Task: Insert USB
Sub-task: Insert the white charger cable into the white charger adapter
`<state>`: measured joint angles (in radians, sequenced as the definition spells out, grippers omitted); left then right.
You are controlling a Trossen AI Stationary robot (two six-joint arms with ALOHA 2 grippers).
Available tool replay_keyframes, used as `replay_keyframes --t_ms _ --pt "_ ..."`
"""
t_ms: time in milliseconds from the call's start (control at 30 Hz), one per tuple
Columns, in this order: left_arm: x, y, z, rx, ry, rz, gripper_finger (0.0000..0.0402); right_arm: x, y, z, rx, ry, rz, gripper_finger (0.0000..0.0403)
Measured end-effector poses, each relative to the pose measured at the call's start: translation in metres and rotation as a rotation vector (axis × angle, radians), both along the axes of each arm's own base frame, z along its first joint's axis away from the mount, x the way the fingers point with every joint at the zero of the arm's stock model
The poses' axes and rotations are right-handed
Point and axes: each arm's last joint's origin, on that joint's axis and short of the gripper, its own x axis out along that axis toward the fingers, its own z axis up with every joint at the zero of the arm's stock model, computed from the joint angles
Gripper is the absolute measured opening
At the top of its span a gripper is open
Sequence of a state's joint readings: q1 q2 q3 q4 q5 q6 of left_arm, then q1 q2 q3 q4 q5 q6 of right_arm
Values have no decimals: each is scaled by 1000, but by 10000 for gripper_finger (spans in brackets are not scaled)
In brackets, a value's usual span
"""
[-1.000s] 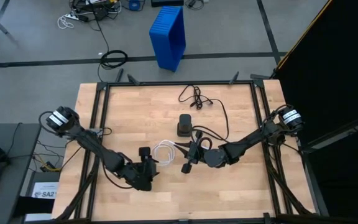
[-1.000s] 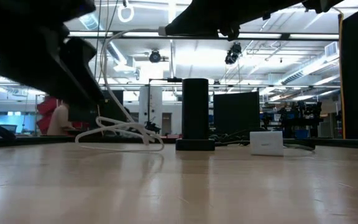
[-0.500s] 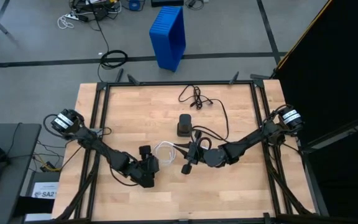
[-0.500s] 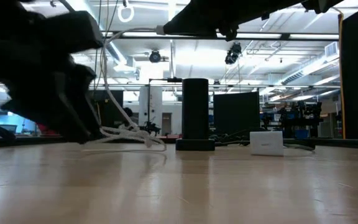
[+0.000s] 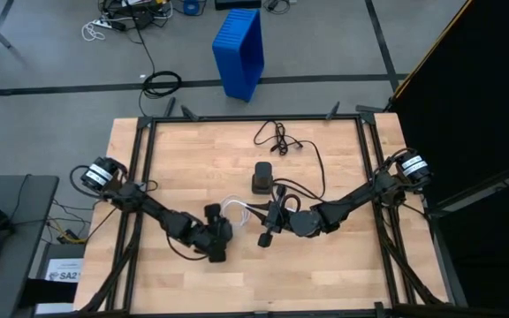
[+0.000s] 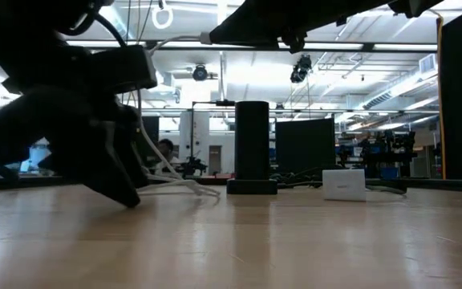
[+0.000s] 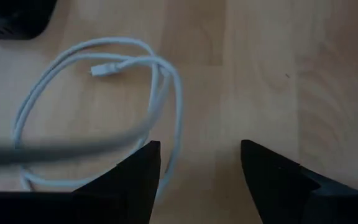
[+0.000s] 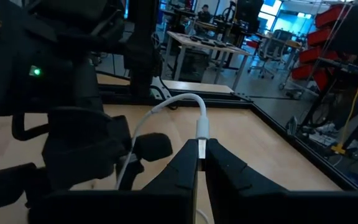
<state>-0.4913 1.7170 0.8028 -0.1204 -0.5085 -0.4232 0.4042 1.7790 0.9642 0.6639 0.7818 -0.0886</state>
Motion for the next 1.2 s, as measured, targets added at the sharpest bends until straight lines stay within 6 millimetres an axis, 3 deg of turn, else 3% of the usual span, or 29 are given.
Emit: replay_keyframes --t_ms 100,300,500,700,833,1000,1200 --pt "1 2 -2 14 8 7 160 0 1 1 -3 -7 3 0" --pt "-3 4 0 53 52 -39 15 -1 3 1 -17 0 11 0" --pt "-19 -11 28 86 95 -52 2 -2 2 -2 -41 31 -19 0" --pt "-41 -48 72 180 -89 -147 1 -1 -5 -7 -20 70 -53 0" --pt "-67 -62 88 264 -178 -157 1 0 -6 -9 -9 75 -60 0" --pt "-105 -53 94 340 -264 28 0 -2 0 -7 -45 79 -21 0" --pt "-114 -24 79 319 -322 276 0 -5 15 0 -121 69 147 0"
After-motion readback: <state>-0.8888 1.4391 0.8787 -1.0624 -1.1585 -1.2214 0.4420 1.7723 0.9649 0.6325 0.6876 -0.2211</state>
